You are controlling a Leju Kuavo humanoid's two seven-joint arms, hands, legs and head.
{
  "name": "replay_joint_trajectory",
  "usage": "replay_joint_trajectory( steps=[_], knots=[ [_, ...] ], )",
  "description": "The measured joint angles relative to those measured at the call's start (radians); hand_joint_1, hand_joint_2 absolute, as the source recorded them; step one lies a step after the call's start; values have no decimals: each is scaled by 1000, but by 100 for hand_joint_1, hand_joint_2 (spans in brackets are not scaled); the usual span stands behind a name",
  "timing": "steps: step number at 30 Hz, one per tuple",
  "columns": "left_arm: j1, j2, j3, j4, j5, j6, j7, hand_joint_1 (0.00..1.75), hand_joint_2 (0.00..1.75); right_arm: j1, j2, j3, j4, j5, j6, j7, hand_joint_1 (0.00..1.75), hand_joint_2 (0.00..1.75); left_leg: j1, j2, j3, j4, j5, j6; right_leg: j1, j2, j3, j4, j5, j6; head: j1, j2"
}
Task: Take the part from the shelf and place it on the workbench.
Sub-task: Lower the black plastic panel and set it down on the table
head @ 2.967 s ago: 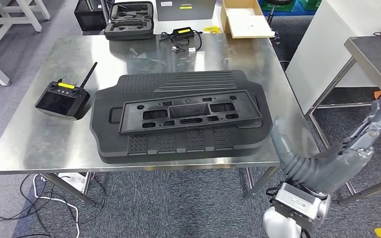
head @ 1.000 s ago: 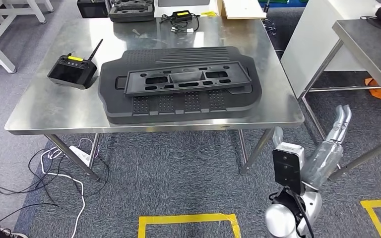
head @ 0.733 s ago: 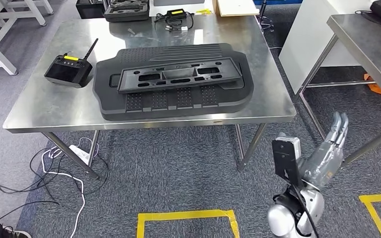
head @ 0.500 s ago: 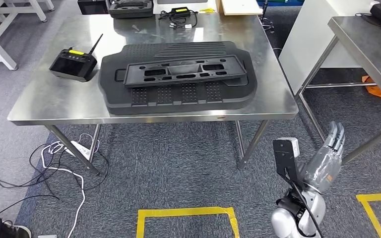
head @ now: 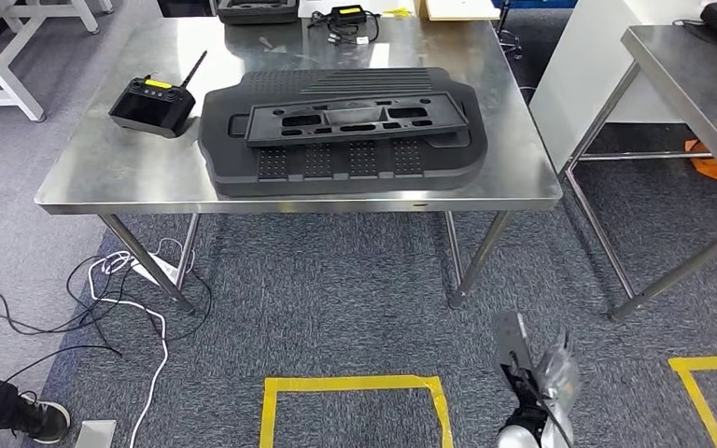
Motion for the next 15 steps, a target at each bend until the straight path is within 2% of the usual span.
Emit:
replay_joint_trajectory(
  steps=[2, 3, 4, 5, 7, 8, 9, 10, 12, 13, 14, 15],
  knots=[
    [1, 0, 0, 0, 1, 1, 5, 0, 0, -9, -2, 22, 76, -71, 0, -11, 0, 175, 3, -1, -2, 4, 3, -11, -1, -2, -6, -2, 12, -13, 0, 0],
    [1, 0, 0, 0, -1, 1, 8, 0, 0, -15, -3, 34, 115, -113, 0, -19, 0, 175, 4, -2, -8, 18, -11, -17, -2, -3, -11, -4, 19, -21, 0, 0],
    [0, 0, 0, 0, -4, 0, 12, 0, 0, -22, -3, 46, 152, -160, 0, -31, 0, 175, 4, -4, -21, 51, -40, -21, -5, -5, -17, -6, 27, -29, -4, 0],
    [0, 0, -1, 0, -7, 0, 16, 0, 0, -28, -3, 56, 190, -210, 0, -46, 0, 175, 6, -5, -40, 104, -82, -25, -6, -7, -25, -7, 34, -34, -7, 0],
    [-1, 0, -4, 0, -14, -1, 26, 0, 0, -36, -3, 75, 266, -310, 0, -82, 0, 175, 6, -5, -80, 232, -161, -32, -5, -9, -44, -4, 45, -39, -13, 0],
    [-1, 0, -6, 0, -16, -2, 31, 0, 0, -37, -3, 82, 302, -350, 0, -101, 0, 175, 7, -5, -86, 272, -179, -33, -4, -10, -53, -1, 50, -39, -14, 0],
    [-1, 0, -8, 0, -18, -2, 34, 0, 0, -38, -3, 88, 336, -381, -1, -118, 0, 175, 7, -5, -73, 276, -179, -33, -4, -10, -61, 3, 53, -38, -14, 0],
    [-2, 0, -10, 0, -21, -2, 38, 0, 0, -40, -3, 94, 370, -406, -1, -133, 0, 175, 7, -5, -40, 239, -161, -31, -4, -9, -69, 8, 56, -37, -14, 0],
    [-7, 0, -15, 0, -25, -2, 42, 0, 0, -45, -2, 107, 430, -444, -1, -155, 0, 175, 6, -5, 53, 95, -115, -22, -3, -8, -81, 20, 59, -33, -16, 0],
    [-11, 0, -17, 0, -27, -2, 43, 0, 0, -48, -2, 113, 457, -459, -1, -162, 0, 175, 5, -5, 86, 34, -100, -17, -2, -8, -86, 25, 60, -29, -16, 0],
    [-14, 0, -19, 0, -28, -3, 44, 0, 0, -51, -2, 118, 481, -471, -1, -167, 0, 175, 3, -5, 103, -2, -93, -13, 0, -8, -89, 29, 63, -24, -16, 0],
    [-16, 0, -21, 0, -28, -3, 45, 0, 0, -54, -2, 123, 502, -479, -2, -170, 0, 175, 1, -5, 105, -13, -93, -9, 1, -8, -92, 31, 66, -18, -15, 0]
  ],
)
